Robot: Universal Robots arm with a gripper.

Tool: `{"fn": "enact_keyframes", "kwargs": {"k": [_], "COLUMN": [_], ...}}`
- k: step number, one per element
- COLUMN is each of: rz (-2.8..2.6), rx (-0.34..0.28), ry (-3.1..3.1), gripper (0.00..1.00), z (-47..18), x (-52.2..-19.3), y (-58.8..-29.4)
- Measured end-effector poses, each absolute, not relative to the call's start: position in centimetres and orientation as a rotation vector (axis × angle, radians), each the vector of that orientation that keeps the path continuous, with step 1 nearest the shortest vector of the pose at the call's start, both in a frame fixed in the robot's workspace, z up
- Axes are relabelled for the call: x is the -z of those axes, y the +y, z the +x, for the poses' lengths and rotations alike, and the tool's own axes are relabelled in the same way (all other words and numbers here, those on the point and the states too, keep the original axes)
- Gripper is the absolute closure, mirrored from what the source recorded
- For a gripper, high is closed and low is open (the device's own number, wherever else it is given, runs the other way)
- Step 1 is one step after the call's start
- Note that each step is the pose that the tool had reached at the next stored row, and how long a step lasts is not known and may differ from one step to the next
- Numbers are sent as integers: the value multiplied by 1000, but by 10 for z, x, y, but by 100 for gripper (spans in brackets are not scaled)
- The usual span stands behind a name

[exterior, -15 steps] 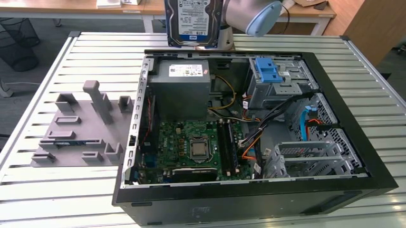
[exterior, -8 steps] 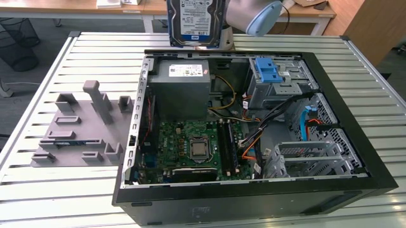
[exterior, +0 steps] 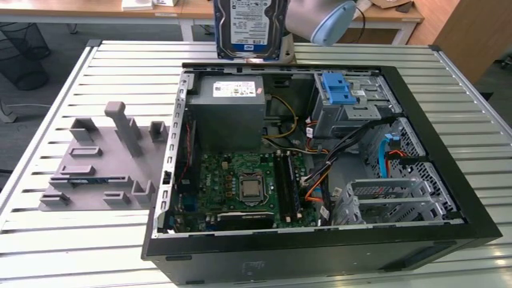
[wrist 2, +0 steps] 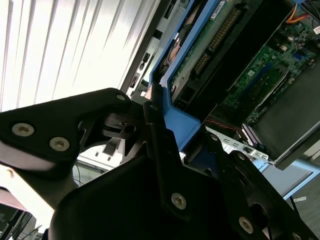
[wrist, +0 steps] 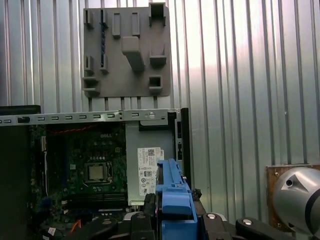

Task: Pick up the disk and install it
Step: 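Pick up the disk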

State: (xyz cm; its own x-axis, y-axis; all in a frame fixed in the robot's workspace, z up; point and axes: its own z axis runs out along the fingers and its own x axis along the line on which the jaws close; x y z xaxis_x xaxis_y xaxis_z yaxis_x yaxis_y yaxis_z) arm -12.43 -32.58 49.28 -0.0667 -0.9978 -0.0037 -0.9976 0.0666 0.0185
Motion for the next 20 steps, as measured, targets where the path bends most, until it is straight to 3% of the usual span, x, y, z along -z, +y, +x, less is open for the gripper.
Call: {"fn": "enact_keyframes", "kwargs": {"k": [20], "rz": [2139], "rx": [25], "ry": [-2287], "gripper": [63], "z": [-112], "x": [-493], "y": [-326]}}
